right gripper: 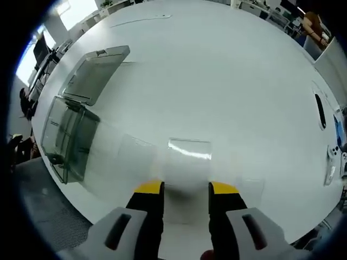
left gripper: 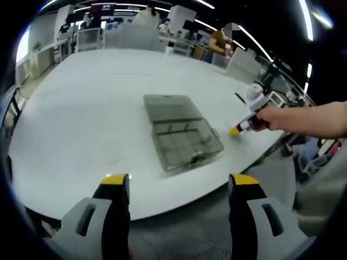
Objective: Insert the divider into the dual guide fixture by aligning both edges with the guide slots and pushing it downward to the bottom, including one-sided entry, uneven engagement, binding, and posture correction.
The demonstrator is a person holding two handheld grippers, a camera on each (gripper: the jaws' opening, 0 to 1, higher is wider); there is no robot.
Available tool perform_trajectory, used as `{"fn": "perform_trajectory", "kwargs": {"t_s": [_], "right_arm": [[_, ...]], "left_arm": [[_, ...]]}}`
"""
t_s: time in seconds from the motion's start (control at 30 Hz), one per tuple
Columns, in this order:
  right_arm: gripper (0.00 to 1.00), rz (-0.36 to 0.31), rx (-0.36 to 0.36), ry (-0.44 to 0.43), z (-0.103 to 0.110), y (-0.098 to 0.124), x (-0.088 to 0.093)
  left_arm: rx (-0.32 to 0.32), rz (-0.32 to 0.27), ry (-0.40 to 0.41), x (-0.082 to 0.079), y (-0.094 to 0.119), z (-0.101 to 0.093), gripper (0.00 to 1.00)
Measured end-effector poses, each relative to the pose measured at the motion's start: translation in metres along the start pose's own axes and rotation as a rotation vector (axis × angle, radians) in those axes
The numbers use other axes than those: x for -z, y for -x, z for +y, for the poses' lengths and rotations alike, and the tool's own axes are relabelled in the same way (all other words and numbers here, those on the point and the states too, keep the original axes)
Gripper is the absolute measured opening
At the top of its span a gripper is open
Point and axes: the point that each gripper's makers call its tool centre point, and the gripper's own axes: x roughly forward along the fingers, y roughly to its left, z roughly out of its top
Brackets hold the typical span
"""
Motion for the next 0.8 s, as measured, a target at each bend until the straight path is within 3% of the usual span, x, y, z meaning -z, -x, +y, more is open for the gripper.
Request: {"fn": "perform_trajectory", "kwargs": {"t_s": [0.53,0.8], "right_arm": [[0.27,-0.063,-0.035,-0.007,0.001,0.006,-0.006],[0.27,-0.111,-0.091,-0.002,0.01,0.013,-0.01]], "left_arm": [[0.004,-0.003,-0.001,0.0,0.0,-0.001,0.73],[0.019,-0.007,-0.008,-0.002,-0.002,-0.005,0.72]]}}
